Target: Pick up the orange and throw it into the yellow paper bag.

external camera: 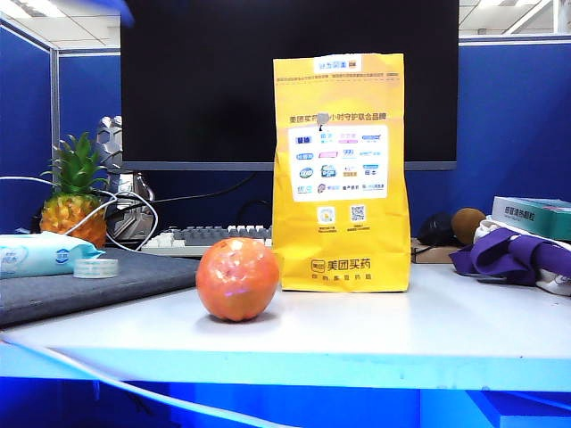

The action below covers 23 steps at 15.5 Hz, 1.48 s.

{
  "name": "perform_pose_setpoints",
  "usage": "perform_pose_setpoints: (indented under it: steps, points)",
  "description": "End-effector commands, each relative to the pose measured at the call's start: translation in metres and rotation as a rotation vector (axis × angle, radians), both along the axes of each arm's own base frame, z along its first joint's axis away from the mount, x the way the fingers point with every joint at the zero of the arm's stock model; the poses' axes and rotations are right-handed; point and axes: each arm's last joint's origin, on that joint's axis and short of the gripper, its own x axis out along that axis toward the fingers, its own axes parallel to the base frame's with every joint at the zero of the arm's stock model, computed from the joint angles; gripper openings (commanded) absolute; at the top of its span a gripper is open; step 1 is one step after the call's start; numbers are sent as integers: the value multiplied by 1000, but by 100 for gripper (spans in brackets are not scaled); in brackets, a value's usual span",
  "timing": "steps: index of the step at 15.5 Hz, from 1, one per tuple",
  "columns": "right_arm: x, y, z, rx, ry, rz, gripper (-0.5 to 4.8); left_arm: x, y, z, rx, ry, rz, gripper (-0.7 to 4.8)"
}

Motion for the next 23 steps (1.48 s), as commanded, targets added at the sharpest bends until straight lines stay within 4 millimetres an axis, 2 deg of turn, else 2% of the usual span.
perform_pose_setpoints:
  steps: [1, 4, 5, 6, 8, 10, 13, 16, 19, 23]
  points:
    - [23, 7, 16, -42, 213, 153, 479, 31, -22, -13, 94, 219, -138, 479]
    - [43, 13, 22, -58, 398, 272, 479, 53, -35, -45, 135, 337, -159, 479]
    - [52, 17, 18, -61, 513, 370, 479, 60, -40, -64, 178, 418, -160, 479]
    - [58, 20, 10, -47, 604, 462, 479, 64, -42, -75, 193, 468, -179, 479]
    - [67, 23, -6, -7, 749, 572, 479, 68, -46, -85, 181, 513, -217, 479]
    - [77, 27, -21, 38, 865, 677, 479, 69, -49, -87, 155, 510, -269, 479]
    - [86, 33, -33, 73, 925, 778, 479, 71, -52, -85, 112, 497, -300, 479]
    - [90, 48, -33, 24, 886, 838, 479, 74, -58, -91, 110, 504, -295, 479]
    - [91, 59, -29, -14, 822, 851, 479, 73, -75, -107, 212, 492, -252, 479]
    - [91, 60, -28, -10, 823, 864, 479, 71, -94, -125, 334, 461, -193, 479]
